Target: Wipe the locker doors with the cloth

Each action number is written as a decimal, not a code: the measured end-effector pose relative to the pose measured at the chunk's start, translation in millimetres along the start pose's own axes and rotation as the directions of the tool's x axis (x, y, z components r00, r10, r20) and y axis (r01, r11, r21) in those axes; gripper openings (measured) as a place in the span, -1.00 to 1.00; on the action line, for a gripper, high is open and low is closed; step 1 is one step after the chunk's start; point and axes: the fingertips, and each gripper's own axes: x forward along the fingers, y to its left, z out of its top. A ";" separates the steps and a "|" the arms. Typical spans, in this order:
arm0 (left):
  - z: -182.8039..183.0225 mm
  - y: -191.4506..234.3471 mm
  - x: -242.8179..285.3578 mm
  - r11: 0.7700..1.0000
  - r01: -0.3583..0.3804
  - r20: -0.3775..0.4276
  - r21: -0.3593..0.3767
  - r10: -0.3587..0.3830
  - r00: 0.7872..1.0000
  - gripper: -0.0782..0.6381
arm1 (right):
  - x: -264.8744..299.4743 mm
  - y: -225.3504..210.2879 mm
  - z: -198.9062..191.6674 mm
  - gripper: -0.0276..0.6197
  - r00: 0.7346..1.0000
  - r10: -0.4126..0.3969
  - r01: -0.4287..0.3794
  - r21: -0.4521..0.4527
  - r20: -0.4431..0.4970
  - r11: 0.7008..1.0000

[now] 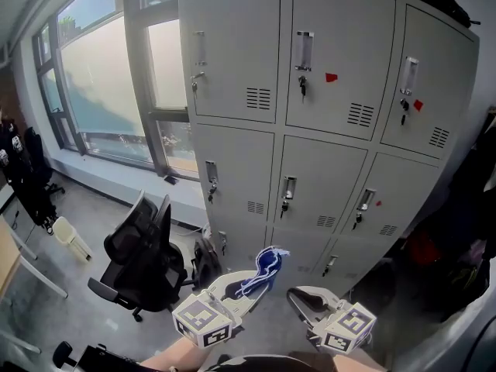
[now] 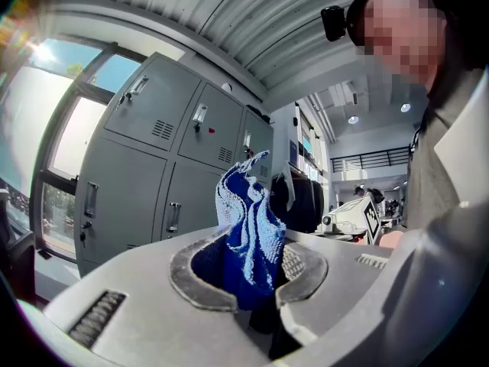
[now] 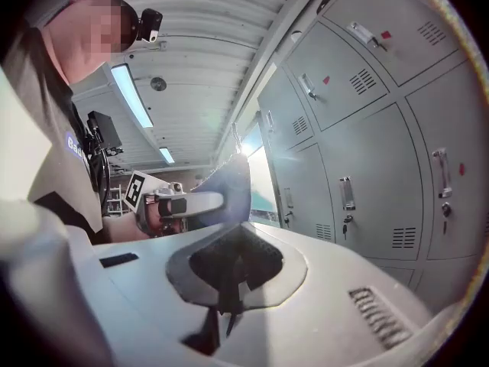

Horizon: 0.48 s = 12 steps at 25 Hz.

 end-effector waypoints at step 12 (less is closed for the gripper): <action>52.3 43.6 5.0 0.978 -0.128 0.060 0.164 0.119 0.991 -0.52 | 35.7 -4.6 31.4 -0.90 0.987 0.135 -0.135 -0.005 0.082 0.991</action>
